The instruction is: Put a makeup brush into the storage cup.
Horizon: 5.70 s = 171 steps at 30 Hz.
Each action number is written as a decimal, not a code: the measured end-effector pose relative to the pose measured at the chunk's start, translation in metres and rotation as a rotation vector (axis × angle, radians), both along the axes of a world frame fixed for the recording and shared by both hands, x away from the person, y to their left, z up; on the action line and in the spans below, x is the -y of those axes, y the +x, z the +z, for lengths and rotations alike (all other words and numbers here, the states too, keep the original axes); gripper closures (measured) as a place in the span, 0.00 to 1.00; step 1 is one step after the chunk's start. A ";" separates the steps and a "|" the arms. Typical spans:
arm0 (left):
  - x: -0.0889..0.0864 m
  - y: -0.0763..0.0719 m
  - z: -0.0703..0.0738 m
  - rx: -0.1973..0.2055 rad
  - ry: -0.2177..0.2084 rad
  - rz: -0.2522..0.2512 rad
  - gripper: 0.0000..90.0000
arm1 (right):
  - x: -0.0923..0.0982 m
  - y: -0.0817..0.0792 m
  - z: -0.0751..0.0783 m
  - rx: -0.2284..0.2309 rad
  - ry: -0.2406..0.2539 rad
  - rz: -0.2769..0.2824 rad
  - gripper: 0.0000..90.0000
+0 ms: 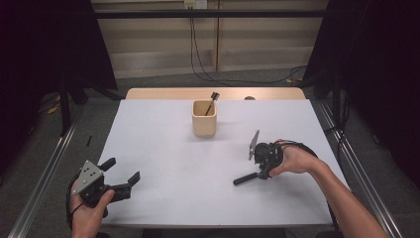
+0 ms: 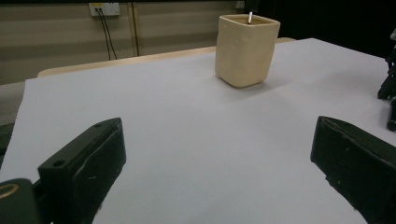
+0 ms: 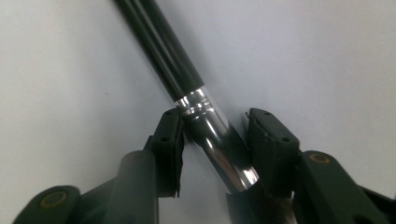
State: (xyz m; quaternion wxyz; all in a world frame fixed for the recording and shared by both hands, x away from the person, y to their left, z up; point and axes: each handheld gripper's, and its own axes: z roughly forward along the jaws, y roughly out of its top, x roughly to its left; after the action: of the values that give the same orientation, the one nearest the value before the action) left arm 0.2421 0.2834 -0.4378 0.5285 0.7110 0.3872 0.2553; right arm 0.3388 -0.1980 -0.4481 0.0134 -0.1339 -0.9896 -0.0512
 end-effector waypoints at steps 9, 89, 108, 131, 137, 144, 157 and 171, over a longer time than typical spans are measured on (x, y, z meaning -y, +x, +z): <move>-0.001 0.001 0.000 -0.003 0.000 0.003 0.04 | 0.000 0.002 0.001 -0.006 0.000 0.002 0.79; 0.004 -0.002 0.002 0.012 0.002 -0.020 0.04 | 0.038 -0.035 0.022 0.408 0.842 -0.484 0.80; 0.030 0.001 0.007 0.027 -0.004 -0.116 0.03 | 0.021 -0.044 0.025 0.316 0.942 -0.404 0.80; 0.088 0.014 0.018 0.017 0.023 -0.299 0.03 | -0.022 -0.039 0.034 0.190 0.925 -0.244 0.80; 0.101 0.019 0.023 0.015 0.037 -0.348 0.03 | -0.028 -0.035 0.036 0.177 0.900 -0.227 0.80; 0.108 0.028 0.029 -0.016 0.044 -0.404 0.03 | -0.036 -0.030 0.037 0.149 0.871 -0.196 0.80; 0.123 0.040 0.040 -0.019 0.085 -0.475 0.03 | -0.045 -0.024 0.043 0.116 0.756 -0.134 0.80; 0.138 0.044 0.043 -0.057 0.167 -0.560 0.04 | -0.051 -0.020 0.044 0.088 0.631 -0.071 0.80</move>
State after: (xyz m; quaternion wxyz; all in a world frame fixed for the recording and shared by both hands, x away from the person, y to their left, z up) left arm 0.2864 0.1454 -0.3944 0.5070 0.8381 0.1683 0.1105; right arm 0.3185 -0.1467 -0.4043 0.0095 -0.1554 -0.9192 -0.3616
